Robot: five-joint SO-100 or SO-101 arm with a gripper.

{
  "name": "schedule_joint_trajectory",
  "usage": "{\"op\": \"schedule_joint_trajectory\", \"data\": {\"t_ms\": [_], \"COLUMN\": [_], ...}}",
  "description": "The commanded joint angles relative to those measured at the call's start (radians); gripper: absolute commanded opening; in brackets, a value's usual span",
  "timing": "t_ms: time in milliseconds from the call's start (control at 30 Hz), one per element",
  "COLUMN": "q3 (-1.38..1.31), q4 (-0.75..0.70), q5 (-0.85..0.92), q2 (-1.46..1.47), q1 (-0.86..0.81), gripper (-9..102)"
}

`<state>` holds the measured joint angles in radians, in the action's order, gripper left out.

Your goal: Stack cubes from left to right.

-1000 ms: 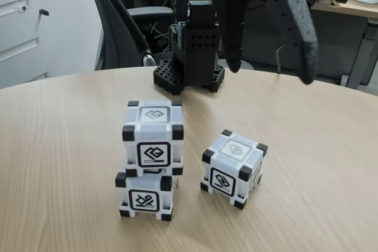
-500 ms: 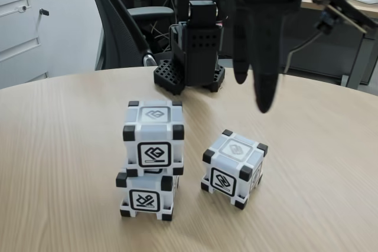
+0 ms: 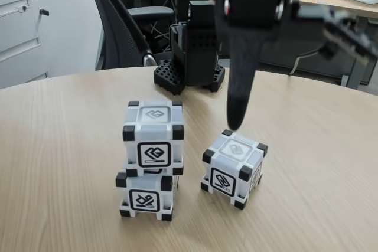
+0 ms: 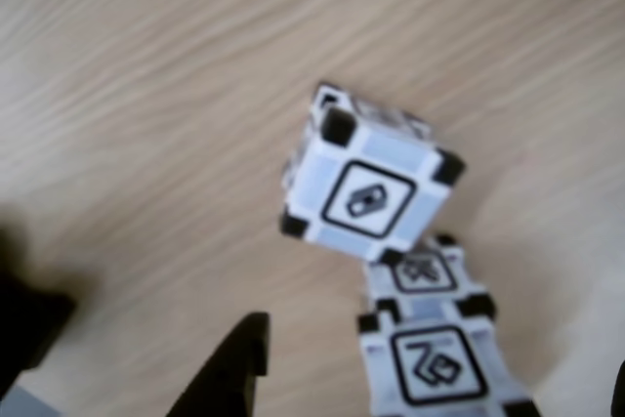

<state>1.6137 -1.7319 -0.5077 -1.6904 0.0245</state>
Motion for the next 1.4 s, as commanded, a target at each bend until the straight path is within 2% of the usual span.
{"op": "schedule_joint_trajectory", "data": {"t_ms": [0,867,1100,1367], "q3": [-0.014,-0.023,-0.021,-0.021], "q4": [0.009,0.012,0.123,0.14], "q5": [0.006,-0.008,0.018,-0.002], "q2": [0.035,0.227,0.236,0.238], "q1": [-0.011,-0.043,-0.043,-0.043], "gripper": [38,39,38,38]}}
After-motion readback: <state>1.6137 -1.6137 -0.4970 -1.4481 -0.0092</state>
